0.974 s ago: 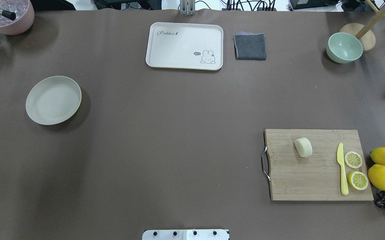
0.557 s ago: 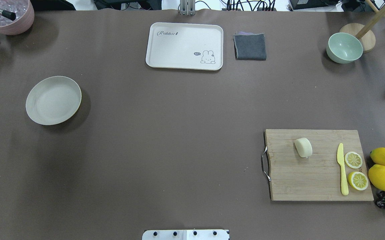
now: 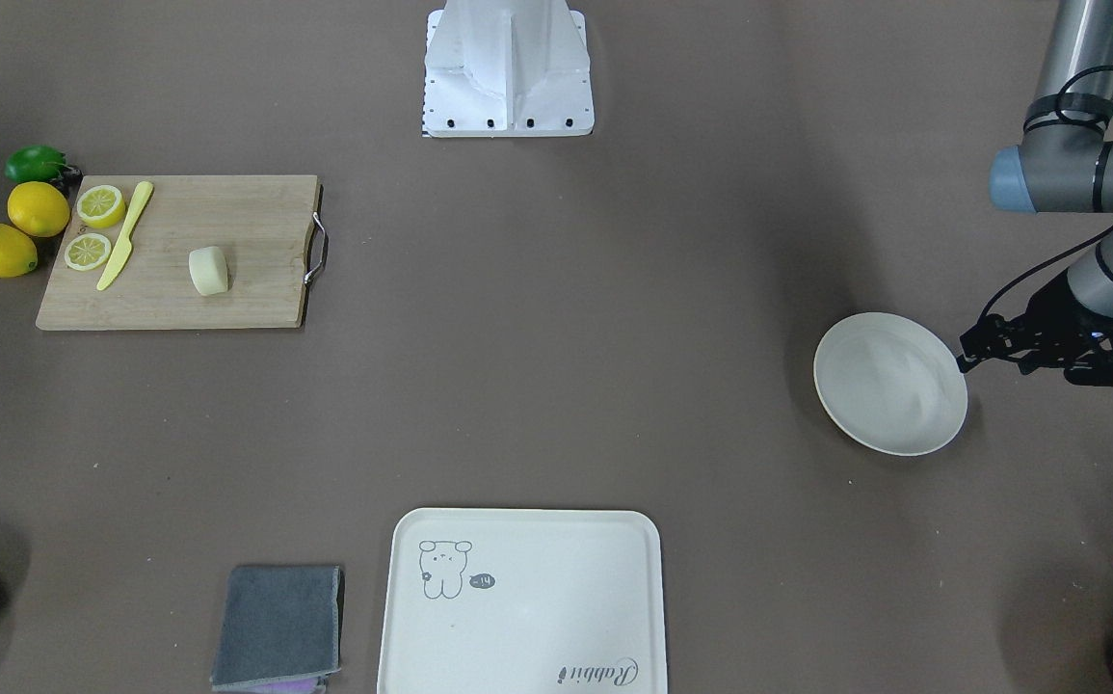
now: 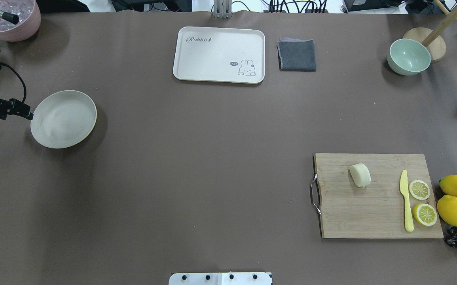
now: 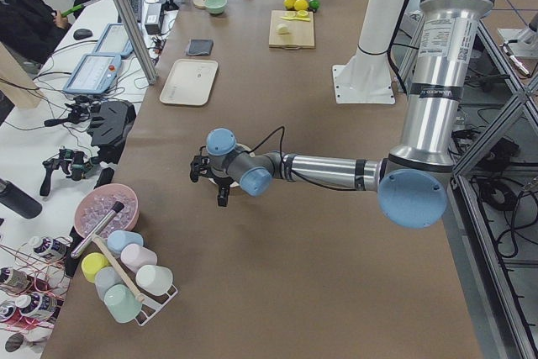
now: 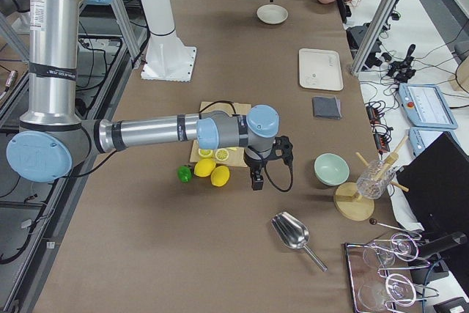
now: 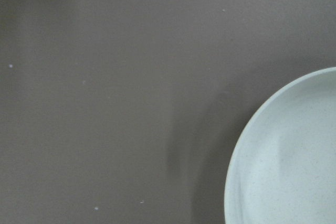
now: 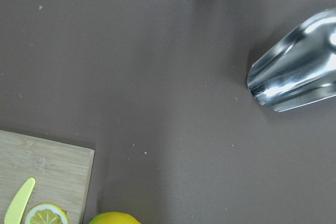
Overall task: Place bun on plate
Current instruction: 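Push the white plate with the left gripper toward the table centre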
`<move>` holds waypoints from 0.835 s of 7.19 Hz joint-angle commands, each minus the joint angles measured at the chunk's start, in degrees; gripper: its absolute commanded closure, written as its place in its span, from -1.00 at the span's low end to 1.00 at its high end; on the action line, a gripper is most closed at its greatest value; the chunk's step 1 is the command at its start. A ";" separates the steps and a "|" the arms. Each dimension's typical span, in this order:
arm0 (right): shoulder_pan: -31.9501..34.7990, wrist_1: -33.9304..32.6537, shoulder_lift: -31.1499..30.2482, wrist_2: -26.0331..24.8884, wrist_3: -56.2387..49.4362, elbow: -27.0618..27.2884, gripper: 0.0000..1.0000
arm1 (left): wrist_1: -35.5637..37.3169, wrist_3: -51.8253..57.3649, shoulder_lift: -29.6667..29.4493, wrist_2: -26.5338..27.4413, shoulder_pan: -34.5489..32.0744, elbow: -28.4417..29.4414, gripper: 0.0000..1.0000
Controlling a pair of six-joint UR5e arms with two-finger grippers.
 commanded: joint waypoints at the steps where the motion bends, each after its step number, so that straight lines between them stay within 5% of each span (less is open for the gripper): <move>1: 0.00 0.01 -0.06 0.13 -0.10 -0.01 -1.00 | -0.45 -1.24 -2.25 0.29 1.88 2.16 -0.38; 2: 0.00 0.01 0.03 0.05 -0.19 -0.01 -1.00 | -0.45 -1.25 -2.96 0.29 2.06 2.87 0.13; 3: 0.00 0.10 0.03 0.05 -0.19 -0.01 -1.00 | -0.45 -1.33 -2.88 0.20 2.06 2.79 0.94; 6: -0.17 0.36 0.56 0.04 -0.19 0.17 -1.00 | 0.07 -1.51 -3.49 -0.41 1.97 2.18 1.00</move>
